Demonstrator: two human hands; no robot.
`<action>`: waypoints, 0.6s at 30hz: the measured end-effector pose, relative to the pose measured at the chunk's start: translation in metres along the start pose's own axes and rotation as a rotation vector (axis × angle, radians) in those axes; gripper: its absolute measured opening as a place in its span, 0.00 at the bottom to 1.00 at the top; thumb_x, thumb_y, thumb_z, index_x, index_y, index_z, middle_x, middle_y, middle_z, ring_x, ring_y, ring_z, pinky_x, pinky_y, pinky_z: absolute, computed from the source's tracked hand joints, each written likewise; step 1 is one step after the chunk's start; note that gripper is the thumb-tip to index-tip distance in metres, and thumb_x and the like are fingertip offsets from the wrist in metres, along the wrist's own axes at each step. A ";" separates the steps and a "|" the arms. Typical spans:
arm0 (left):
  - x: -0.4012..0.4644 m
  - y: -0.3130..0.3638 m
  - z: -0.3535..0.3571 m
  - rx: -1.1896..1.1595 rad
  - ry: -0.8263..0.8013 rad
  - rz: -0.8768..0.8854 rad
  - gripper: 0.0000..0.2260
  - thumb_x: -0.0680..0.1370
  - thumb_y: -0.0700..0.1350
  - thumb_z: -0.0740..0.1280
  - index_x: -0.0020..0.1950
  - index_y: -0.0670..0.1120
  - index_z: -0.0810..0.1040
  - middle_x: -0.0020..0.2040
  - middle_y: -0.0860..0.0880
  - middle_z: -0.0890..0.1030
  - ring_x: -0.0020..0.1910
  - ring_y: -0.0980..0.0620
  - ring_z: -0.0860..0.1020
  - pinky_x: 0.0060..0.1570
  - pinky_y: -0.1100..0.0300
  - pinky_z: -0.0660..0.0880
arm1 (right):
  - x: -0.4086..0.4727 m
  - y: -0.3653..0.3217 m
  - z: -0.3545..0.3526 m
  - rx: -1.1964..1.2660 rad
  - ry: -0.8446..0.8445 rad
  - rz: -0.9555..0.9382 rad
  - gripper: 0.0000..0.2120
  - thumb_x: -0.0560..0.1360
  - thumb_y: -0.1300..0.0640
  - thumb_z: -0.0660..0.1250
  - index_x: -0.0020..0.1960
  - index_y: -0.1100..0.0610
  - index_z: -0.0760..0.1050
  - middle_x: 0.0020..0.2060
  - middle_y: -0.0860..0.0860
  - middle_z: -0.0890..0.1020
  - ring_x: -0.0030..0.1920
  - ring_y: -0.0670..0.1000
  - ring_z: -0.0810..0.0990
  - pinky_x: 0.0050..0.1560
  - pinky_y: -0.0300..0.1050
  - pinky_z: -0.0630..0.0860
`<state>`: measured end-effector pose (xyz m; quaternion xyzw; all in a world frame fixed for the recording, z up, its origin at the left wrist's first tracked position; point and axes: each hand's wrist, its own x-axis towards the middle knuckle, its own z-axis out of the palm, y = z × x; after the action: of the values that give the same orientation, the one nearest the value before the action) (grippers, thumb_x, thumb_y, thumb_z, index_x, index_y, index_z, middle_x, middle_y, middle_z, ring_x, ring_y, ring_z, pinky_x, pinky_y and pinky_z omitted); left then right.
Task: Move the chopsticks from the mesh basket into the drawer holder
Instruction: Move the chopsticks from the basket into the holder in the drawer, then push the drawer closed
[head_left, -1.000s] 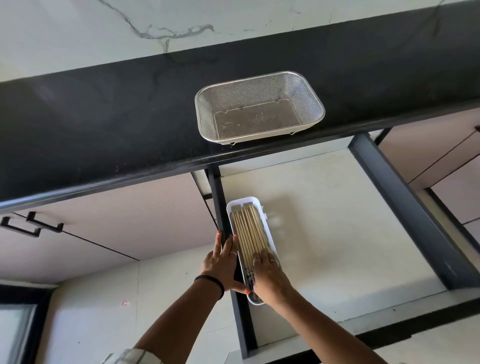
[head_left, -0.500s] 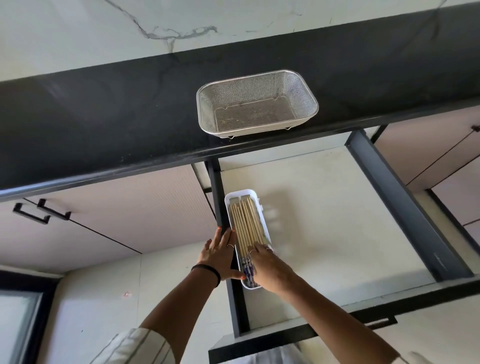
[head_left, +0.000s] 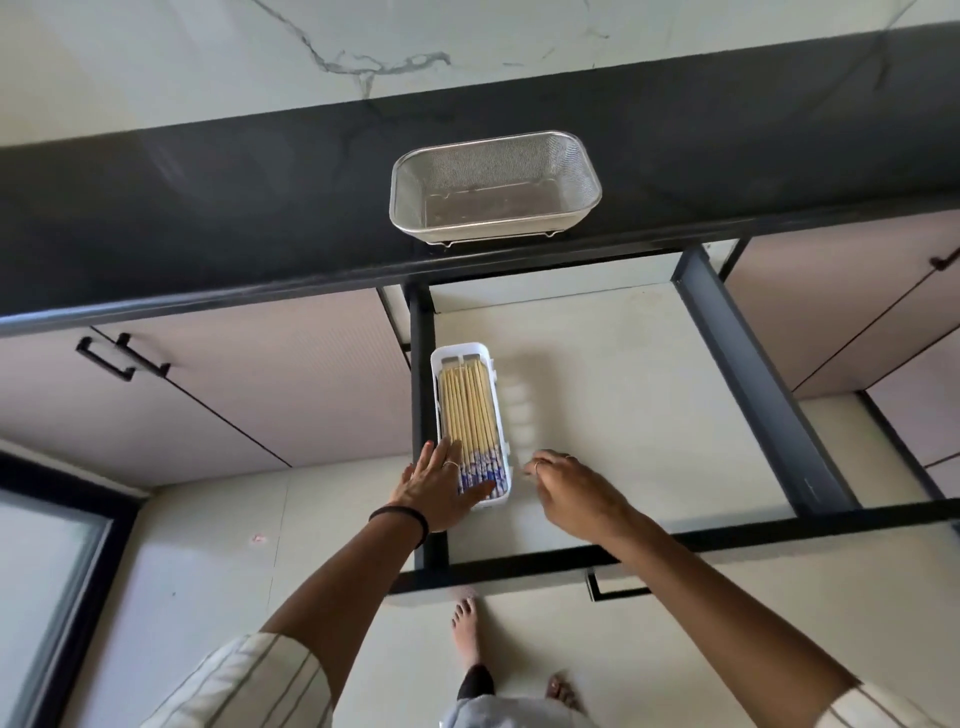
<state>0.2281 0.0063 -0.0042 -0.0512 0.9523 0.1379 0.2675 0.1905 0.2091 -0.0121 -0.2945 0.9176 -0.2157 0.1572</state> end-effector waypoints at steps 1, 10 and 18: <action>-0.007 0.006 0.005 -0.024 0.014 -0.005 0.37 0.79 0.65 0.52 0.79 0.45 0.44 0.79 0.47 0.43 0.77 0.47 0.42 0.75 0.48 0.47 | -0.010 0.005 -0.003 -0.012 -0.016 0.015 0.15 0.77 0.63 0.55 0.60 0.62 0.76 0.60 0.55 0.78 0.60 0.56 0.77 0.60 0.50 0.74; -0.048 0.055 0.039 -0.116 0.134 0.166 0.36 0.78 0.67 0.50 0.79 0.48 0.46 0.79 0.51 0.48 0.77 0.53 0.49 0.75 0.47 0.50 | -0.071 0.025 -0.019 -0.030 -0.153 0.091 0.25 0.77 0.36 0.54 0.56 0.53 0.77 0.58 0.49 0.81 0.58 0.52 0.78 0.51 0.44 0.71; -0.059 0.066 0.058 -0.004 0.226 0.167 0.35 0.76 0.69 0.44 0.78 0.51 0.51 0.78 0.53 0.54 0.77 0.55 0.53 0.75 0.46 0.44 | -0.094 0.032 -0.017 -0.223 -0.133 -0.045 0.33 0.68 0.26 0.56 0.59 0.50 0.74 0.57 0.47 0.81 0.58 0.52 0.78 0.57 0.49 0.72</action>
<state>0.2960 0.0882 -0.0053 0.0126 0.9770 0.1549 0.1458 0.2416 0.2948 0.0018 -0.3443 0.9166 -0.0956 0.1792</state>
